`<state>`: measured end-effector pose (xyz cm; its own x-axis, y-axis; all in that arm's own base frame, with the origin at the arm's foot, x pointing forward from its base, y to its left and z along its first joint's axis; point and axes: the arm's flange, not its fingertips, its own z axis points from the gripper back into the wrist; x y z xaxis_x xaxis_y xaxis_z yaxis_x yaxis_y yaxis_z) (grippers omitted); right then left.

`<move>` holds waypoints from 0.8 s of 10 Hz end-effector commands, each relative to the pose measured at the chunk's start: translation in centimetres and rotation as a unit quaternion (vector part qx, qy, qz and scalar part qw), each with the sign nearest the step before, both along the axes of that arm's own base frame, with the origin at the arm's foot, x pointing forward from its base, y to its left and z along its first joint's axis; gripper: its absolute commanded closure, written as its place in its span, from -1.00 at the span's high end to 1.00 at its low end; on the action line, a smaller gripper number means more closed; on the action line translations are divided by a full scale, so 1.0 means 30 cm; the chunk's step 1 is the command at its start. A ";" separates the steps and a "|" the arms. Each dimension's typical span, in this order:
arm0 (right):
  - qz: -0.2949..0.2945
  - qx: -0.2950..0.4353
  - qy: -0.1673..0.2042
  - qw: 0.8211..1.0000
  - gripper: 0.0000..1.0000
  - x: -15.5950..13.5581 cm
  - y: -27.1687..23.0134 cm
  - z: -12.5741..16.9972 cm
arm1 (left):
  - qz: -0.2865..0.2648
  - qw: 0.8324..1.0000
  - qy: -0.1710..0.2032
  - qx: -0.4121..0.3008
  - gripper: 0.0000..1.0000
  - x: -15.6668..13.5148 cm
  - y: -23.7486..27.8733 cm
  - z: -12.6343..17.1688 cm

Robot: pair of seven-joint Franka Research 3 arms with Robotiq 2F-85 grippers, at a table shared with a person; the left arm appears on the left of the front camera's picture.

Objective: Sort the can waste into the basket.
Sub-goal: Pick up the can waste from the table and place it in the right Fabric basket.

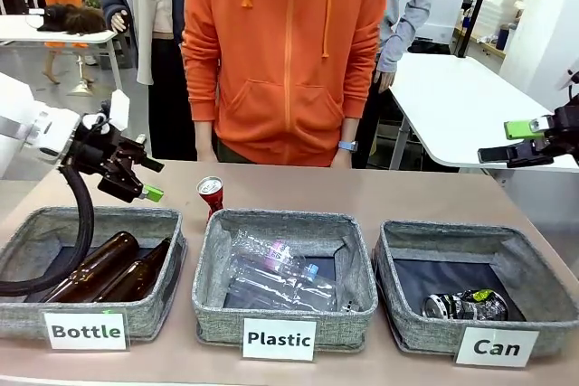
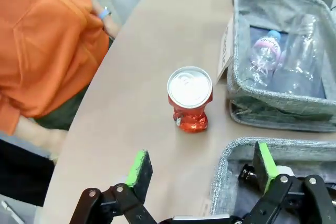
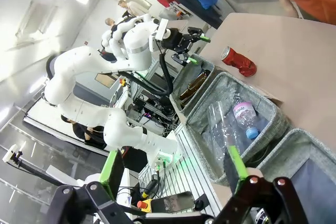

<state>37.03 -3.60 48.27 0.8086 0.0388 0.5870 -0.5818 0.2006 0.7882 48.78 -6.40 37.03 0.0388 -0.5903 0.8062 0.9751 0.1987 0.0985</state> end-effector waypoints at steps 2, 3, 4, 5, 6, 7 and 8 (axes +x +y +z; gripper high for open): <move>0.007 -0.002 -0.009 1.000 1.00 -0.002 -0.007 0.004 | -0.014 0.999 0.036 0.010 1.00 0.105 -0.076 -0.116; 0.007 -0.002 -0.009 1.000 1.00 -0.002 -0.007 0.004 | -0.013 0.999 0.040 -0.001 1.00 0.124 -0.085 -0.128; 0.007 -0.002 -0.009 1.000 1.00 -0.002 -0.007 0.004 | -0.003 0.999 0.037 -0.001 1.00 0.143 -0.104 -0.144; 0.007 -0.002 -0.009 1.000 1.00 -0.002 -0.007 0.004 | -0.012 0.999 0.047 0.005 1.00 0.153 -0.120 -0.163; 0.007 -0.002 -0.009 1.000 1.00 -0.002 -0.007 0.004 | -0.013 0.999 0.053 0.002 1.00 0.167 -0.137 -0.182; 0.007 -0.002 -0.009 1.000 1.00 -0.002 -0.007 0.004 | -0.011 0.998 0.063 -0.001 1.00 0.175 -0.156 -0.196; 0.007 -0.002 -0.009 1.000 1.00 -0.002 -0.007 0.004 | -0.019 0.997 0.076 -0.009 1.00 0.173 -0.168 -0.194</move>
